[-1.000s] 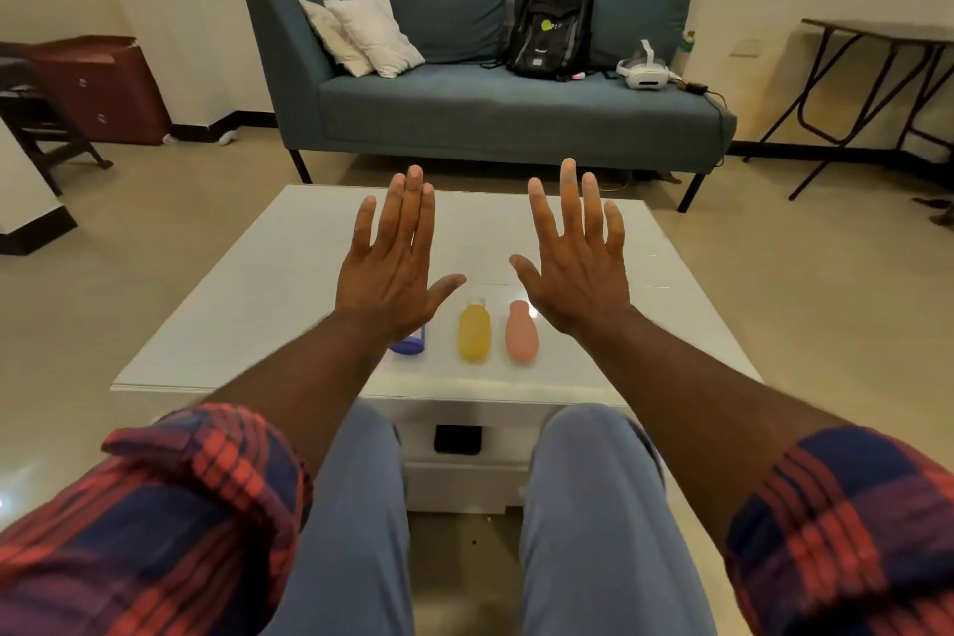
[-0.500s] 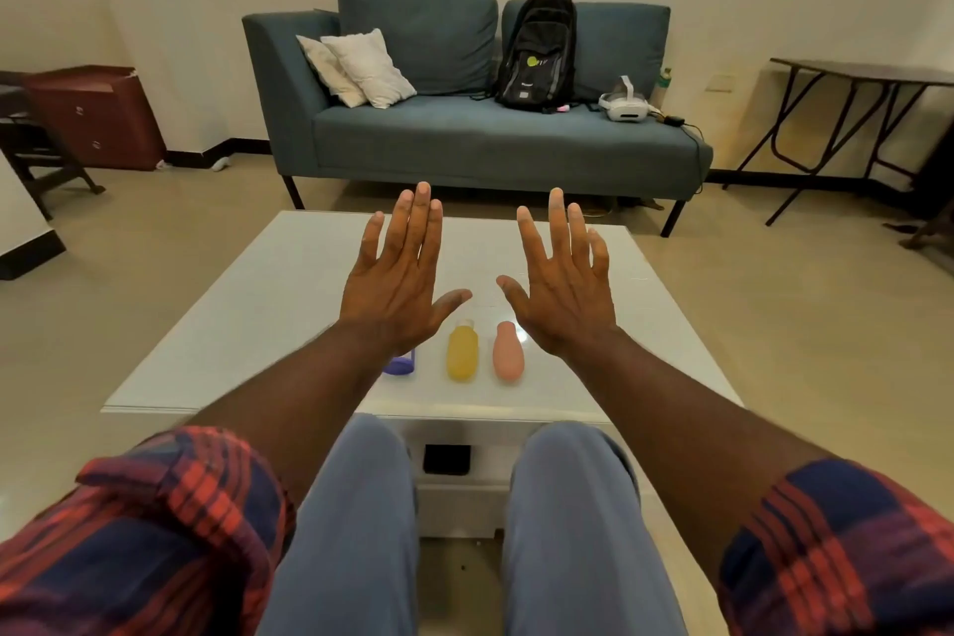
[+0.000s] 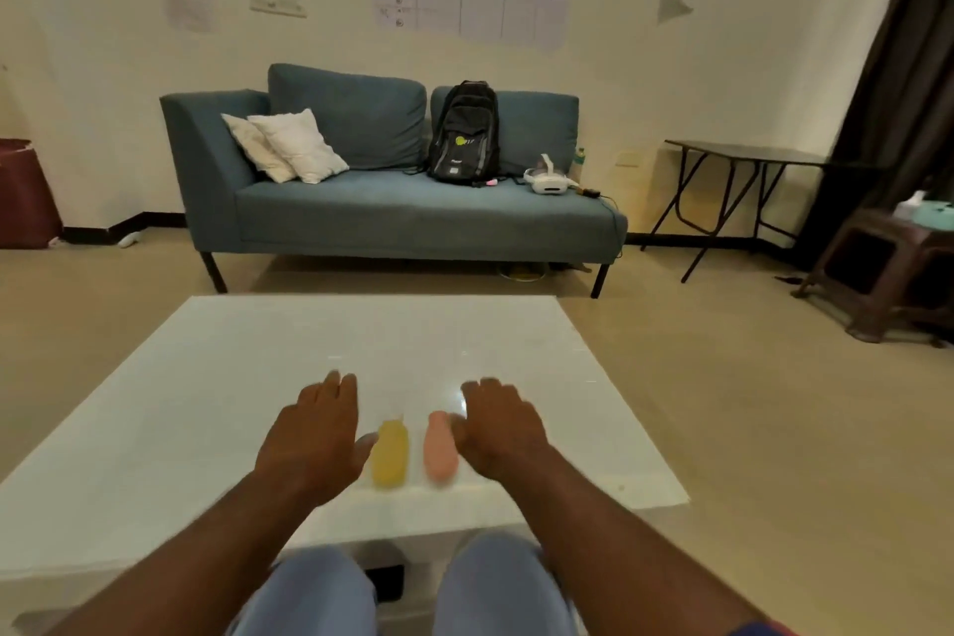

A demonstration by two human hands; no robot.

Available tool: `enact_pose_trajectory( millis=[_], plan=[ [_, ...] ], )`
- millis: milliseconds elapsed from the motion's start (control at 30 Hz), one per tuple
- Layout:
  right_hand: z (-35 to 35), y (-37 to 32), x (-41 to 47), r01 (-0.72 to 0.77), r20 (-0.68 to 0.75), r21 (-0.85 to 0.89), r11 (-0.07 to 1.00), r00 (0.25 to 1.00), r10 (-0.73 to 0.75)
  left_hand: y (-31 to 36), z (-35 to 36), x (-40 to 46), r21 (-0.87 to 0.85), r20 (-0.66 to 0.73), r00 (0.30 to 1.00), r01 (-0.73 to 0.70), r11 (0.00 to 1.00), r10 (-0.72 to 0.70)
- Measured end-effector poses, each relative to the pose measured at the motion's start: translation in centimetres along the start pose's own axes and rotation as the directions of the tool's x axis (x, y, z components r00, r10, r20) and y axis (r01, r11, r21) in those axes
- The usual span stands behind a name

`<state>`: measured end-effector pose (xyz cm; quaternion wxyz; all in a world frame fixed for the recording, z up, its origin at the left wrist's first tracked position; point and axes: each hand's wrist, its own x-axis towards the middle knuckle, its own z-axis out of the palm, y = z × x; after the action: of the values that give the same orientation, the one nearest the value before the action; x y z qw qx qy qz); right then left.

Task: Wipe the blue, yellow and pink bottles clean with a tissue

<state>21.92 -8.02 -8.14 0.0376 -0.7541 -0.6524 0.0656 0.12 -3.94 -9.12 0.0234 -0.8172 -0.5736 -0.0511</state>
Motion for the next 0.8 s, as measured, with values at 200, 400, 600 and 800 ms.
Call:
enact_pose_trajectory(
  millis=[200,400,600,800],
  plan=[
    [3.7,1.9,-0.1,-0.112,0.223,-0.039,0.993,0.968,0.118,-1.3,2.8,-0.3,-0.080,0.026,1.000,0.020,0.997,-0.018],
    [5.8,2.8,0.6,-0.101,0.286,-0.067,0.993,0.951,0.116,-1.1,3.5,0.4,-0.095,-0.025,1.000,0.002,0.995,-0.005],
    [5.8,2.4,2.2,-0.021,0.287,-0.067,0.998,0.957,0.040,-1.6,5.5,1.3,-0.069,0.001,1.000,-0.018,0.997,0.018],
    [5.0,2.2,2.5,0.077,0.351,-0.134,0.988,0.936,-0.026,-3.0,9.3,2.3,-0.120,0.032,0.999,-0.019,0.993,0.023]
  ],
)
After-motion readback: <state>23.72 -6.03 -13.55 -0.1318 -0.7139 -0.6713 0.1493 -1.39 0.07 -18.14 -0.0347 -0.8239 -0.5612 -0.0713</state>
